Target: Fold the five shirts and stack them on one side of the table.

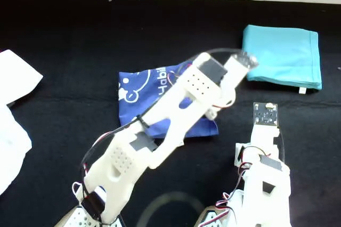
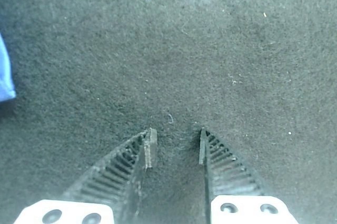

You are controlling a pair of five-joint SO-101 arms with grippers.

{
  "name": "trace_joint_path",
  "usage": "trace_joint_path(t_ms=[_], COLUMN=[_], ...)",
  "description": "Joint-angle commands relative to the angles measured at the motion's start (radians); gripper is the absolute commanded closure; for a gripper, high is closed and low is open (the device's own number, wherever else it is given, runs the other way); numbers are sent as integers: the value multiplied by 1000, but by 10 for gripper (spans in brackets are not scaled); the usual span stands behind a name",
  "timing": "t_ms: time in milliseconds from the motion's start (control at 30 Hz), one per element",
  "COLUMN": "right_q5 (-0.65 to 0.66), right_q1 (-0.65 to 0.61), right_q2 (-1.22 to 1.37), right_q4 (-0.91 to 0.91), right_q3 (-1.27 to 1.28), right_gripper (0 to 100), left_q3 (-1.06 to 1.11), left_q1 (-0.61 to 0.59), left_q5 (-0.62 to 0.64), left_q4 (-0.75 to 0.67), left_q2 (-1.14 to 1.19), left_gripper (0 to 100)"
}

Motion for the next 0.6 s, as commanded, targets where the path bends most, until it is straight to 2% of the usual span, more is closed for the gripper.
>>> trace_joint_path(t_ms=[0,233,400,567], right_q5=[3,3,3,3], right_q1=[10,10,10,10], right_q2=[1,1,1,1], right_q4=[-21,-21,-21,-21], right_q3=[15,15,15,15], right_gripper=[854,854,854,854], left_q3=[-88,-88,-93,-97], left_q1=[-50,-166,-136,-56], left_q5=[2,3,6,6], left_q4=[12,14,15,11], left_q2=[-94,44,180,205], left_gripper=[991,991,991,991])
